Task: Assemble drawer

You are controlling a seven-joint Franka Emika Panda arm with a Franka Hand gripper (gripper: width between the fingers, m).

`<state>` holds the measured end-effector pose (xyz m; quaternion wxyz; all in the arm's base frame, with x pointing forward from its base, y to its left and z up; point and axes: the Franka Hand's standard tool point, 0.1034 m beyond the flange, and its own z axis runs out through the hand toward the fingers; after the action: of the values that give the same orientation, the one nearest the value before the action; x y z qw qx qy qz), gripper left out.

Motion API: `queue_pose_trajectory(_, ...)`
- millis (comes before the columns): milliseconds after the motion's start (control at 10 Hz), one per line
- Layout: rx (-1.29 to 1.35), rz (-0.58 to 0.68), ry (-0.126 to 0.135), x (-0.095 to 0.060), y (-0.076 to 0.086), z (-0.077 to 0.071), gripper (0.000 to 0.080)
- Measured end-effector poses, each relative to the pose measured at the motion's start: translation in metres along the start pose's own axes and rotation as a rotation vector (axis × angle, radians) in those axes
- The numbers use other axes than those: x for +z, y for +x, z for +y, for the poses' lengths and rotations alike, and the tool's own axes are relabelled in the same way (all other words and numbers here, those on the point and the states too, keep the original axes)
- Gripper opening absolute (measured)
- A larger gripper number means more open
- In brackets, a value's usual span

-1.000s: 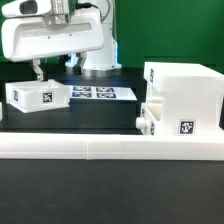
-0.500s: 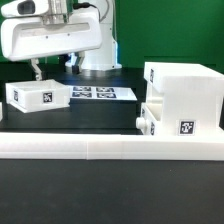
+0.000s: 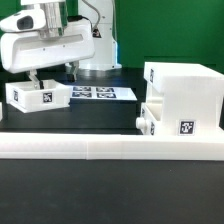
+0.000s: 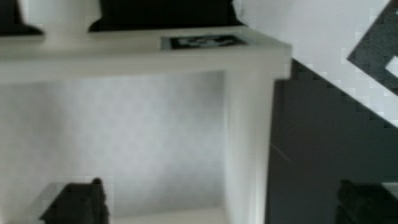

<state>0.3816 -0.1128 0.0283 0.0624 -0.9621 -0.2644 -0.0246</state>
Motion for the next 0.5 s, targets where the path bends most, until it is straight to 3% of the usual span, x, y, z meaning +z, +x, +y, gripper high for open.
queue_pose_trajectory(100,-0.006,0.001,0.003,0.006,-0.004,0.000,0.0648)
queue_pose_trajectory(300,-0.022,0.021,-0.032,0.018,-0.014,0.001,0.0648)
queue_pose_trajectory(500,-0.015,0.028,-0.045,0.023,-0.019,0.000,0.0648)
